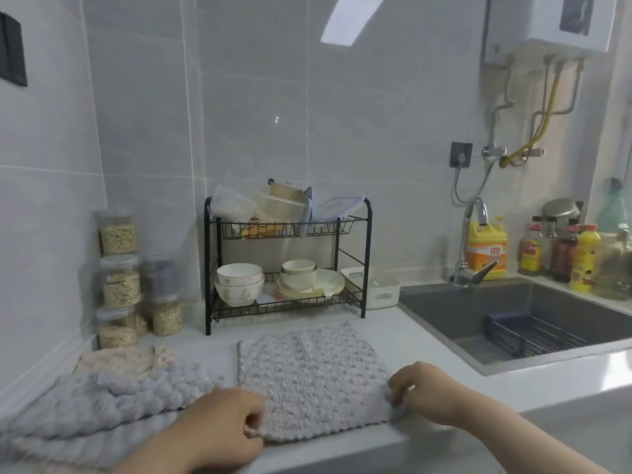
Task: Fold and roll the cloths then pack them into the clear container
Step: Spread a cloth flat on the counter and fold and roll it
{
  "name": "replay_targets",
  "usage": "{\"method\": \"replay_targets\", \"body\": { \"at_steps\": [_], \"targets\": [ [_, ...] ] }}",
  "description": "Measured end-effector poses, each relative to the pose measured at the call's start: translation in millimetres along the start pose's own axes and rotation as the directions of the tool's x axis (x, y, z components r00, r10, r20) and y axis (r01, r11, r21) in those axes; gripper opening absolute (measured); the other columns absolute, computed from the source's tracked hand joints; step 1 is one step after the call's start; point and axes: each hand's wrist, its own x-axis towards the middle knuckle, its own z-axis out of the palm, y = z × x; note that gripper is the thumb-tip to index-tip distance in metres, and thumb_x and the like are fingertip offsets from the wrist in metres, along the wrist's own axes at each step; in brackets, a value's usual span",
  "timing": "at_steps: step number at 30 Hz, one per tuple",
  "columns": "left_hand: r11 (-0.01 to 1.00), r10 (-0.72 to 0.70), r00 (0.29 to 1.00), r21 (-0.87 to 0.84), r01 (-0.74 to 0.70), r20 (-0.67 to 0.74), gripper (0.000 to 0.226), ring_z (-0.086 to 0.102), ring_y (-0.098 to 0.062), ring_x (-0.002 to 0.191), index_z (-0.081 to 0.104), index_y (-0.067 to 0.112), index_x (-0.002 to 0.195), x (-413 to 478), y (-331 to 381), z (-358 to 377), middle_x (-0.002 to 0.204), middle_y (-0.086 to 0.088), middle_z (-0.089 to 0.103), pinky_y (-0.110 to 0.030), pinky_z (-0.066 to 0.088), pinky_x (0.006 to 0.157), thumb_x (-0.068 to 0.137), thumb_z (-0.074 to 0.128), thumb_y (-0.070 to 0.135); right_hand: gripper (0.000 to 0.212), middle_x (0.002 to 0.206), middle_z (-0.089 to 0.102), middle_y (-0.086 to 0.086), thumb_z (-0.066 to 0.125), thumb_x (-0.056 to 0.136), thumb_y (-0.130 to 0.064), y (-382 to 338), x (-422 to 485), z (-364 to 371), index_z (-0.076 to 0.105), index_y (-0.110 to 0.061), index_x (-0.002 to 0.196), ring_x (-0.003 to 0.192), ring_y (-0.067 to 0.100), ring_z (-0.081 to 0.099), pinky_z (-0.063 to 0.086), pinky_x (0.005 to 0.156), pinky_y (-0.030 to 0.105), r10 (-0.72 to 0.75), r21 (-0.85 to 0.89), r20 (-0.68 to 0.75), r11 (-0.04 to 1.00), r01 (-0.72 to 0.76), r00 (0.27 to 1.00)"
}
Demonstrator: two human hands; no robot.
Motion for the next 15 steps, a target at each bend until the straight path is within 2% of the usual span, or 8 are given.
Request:
{"method": "replay_targets", "body": {
  "at_steps": [2, 4, 5, 6, 7, 8, 11, 15],
  "targets": [
    [0.990, -0.010, 0.999, -0.144, 0.002, -0.052, 0.034, 0.046, -0.009, 0.062, 0.048, 0.017, 0.069, 2.7, -1.8, -1.6, 0.067, 0.006, 0.050, -0.028, 0.035, 0.059, 0.077, 0.047, 0.050, 0.017, 0.110, 0.070, 0.003, 0.058, 0.072, -0.015, -3.1, -3.4, -2.5, 0.075, -0.018, 0.074, 0.108, 0.017, 0.060, 0.045, 0.090, 0.026, -0.037, -0.032, 0.002, 0.999, 0.037, 0.999],
    [0.983, -0.011, 0.989, -0.181, -0.015, -0.145, 0.035, 0.048, -0.011, 0.065, 0.046, 0.019, 0.065, 11.4, -1.3, -3.1, 0.069, 0.005, 0.050, -0.028, 0.036, 0.061, 0.086, 0.044, 0.048, 0.027, 0.133, 0.059, 0.002, 0.053, 0.087, -0.019, -9.4, 0.4, -2.4, 0.074, -0.013, 0.102, 0.119, 0.007, 0.046, 0.035, 0.096, 0.021, -0.106, -0.128, -0.039, 0.987, 0.101, 0.994],
    [0.984, -0.010, 0.987, -0.175, -0.018, -0.159, 0.030, 0.056, -0.010, 0.078, 0.055, 0.025, 0.073, 16.8, 0.3, -1.9, 0.084, 0.006, 0.058, -0.027, 0.044, 0.070, 0.089, 0.043, 0.048, 0.032, 0.144, 0.049, 0.000, 0.049, 0.091, -0.024, -12.8, 3.8, 0.8, 0.069, -0.018, 0.116, 0.126, 0.005, 0.039, 0.031, 0.101, 0.020, -0.136, -0.174, -0.070, 0.977, 0.123, 0.988],
    [0.990, -0.012, 0.993, -0.141, -0.005, -0.117, 0.027, 0.057, -0.010, 0.105, 0.063, 0.032, 0.096, 21.7, 3.8, 1.4, 0.114, 0.007, 0.062, -0.030, 0.047, 0.090, 0.091, 0.043, 0.051, 0.038, 0.154, 0.037, -0.001, 0.046, 0.093, -0.032, -15.3, 9.2, 5.4, 0.061, -0.025, 0.128, 0.135, 0.008, 0.032, 0.027, 0.108, 0.023, -0.160, -0.205, -0.087, 0.969, 0.140, 0.983],
    [0.998, -0.012, 0.999, -0.061, 0.010, -0.039, 0.045, 0.043, -0.014, 0.132, 0.054, 0.035, 0.128, 26.3, 8.0, 6.4, 0.143, 0.007, 0.046, -0.036, 0.036, 0.110, 0.091, 0.043, 0.058, 0.046, 0.159, 0.025, -0.001, 0.044, 0.094, -0.042, -17.3, 15.1, 11.4, 0.051, -0.030, 0.137, 0.144, 0.012, 0.025, 0.024, 0.115, 0.029, -0.172, -0.230, -0.079, 0.962, 0.150, 0.982],
    [0.999, -0.026, 0.998, 0.023, 0.025, 0.051, 0.071, 0.022, -0.017, 0.146, 0.032, 0.033, 0.148, 29.7, 11.2, 12.7, 0.158, 0.008, 0.022, -0.038, 0.019, 0.119, 0.087, 0.039, 0.070, 0.054, 0.162, 0.017, -0.001, 0.042, 0.093, -0.050, -18.9, 20.1, 18.1, 0.041, -0.032, 0.144, 0.148, 0.015, 0.017, 0.020, 0.118, 0.033, -0.180, -0.265, -0.043, 0.950, 0.162, 0.983],
    [0.986, -0.043, 0.985, 0.164, 0.015, 0.168, 0.120, -0.010, -0.019, 0.149, -0.005, 0.025, 0.154, 36.0, 14.8, 22.9, 0.161, 0.000, -0.013, -0.037, -0.004, 0.120, 0.057, 0.010, 0.096, 0.071, 0.164, 0.005, -0.002, 0.031, 0.093, -0.065, -16.0, 29.5, 36.5, 0.016, -0.033, 0.154, 0.150, 0.015, 0.005, 0.009, 0.122, 0.036, -0.154, -0.392, 0.075, 0.904, 0.171, 0.985],
    [0.976, -0.027, 0.984, 0.219, -0.012, 0.174, 0.110, -0.018, -0.018, 0.147, -0.015, 0.026, 0.152, 40.3, 4.2, 28.2, 0.159, -0.001, -0.021, -0.034, -0.010, 0.119, 0.069, 0.011, 0.093, 0.069, 0.164, 0.001, -0.001, 0.023, 0.097, -0.062, -11.6, 26.3, 47.1, 0.007, -0.029, 0.155, 0.151, 0.016, -0.001, 0.003, 0.120, 0.034, -0.120, -0.406, 0.041, 0.905, 0.126, 0.992]
  ]
}}
